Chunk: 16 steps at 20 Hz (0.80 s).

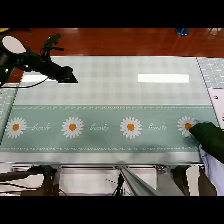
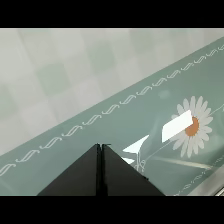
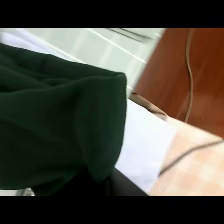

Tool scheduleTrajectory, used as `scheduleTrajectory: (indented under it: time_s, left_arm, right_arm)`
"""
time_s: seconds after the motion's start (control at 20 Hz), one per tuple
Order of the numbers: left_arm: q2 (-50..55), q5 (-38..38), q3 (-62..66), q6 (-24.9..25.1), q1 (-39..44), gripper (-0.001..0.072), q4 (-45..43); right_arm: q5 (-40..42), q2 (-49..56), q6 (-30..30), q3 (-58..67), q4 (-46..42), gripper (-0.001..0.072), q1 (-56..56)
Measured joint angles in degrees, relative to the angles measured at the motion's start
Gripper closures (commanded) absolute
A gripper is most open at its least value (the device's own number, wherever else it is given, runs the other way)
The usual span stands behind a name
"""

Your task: Fold the shirts.

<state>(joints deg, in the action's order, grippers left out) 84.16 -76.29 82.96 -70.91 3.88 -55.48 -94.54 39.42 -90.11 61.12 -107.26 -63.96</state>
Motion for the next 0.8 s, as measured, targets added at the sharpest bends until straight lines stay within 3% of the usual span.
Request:
scheduleTrajectory:
  time_s: [0.15, 0.25, 0.45, 0.5, 0.55, 0.6, 0.65, 0.8]
  left_arm:
    - [0.2, 1.3, 0.0, 1.6, 0.2, 0.0682, 0.0]
    - [0.2, 2.7, 0.0, 2.2, 0.2, 0.0683, 0.0]
    - [0.2, 5.2, 0.0, 3.1, 0.3, 0.0681, 0.0]
    - [0.2, 5.8, 0.0, 3.1, 0.3, 0.0649, 0.0]
    - [0.2, 5.8, 0.0, 3.2, 0.3, 0.0538, 0.0]
    - [0.2, 6.0, 0.0, 3.3, 0.3, 0.0365, 0.1]
    - [0.2, 6.1, 0.0, 3.3, 0.3, 0.0267, 0.6]
    - [0.1, 6.3, 0.0, 5.8, 1.6, 0.0268, 1.5]
  right_arm:
    - [-0.9, 0.0, 1.3, -0.1, -1.9, 0.0393, -6.8]
    - [-1.5, -0.5, 1.6, -0.9, -2.5, 0.0300, -10.6]
    - [0.7, -2.1, 1.6, -4.4, -1.4, 0.0280, -14.7]
    - [2.3, -2.3, 1.4, -5.0, 1.0, 0.0281, -15.0]
    - [4.4, -2.4, 1.3, -5.3, 4.2, 0.0282, -15.3]
    - [7.1, -2.5, 1.2, -5.6, 9.2, 0.0283, -15.4]
    - [10.0, -2.5, 1.4, -5.8, 15.4, 0.0283, -15.0]
    - [18.7, -2.6, 6.0, -6.1, 36.7, 0.0283, -8.5]
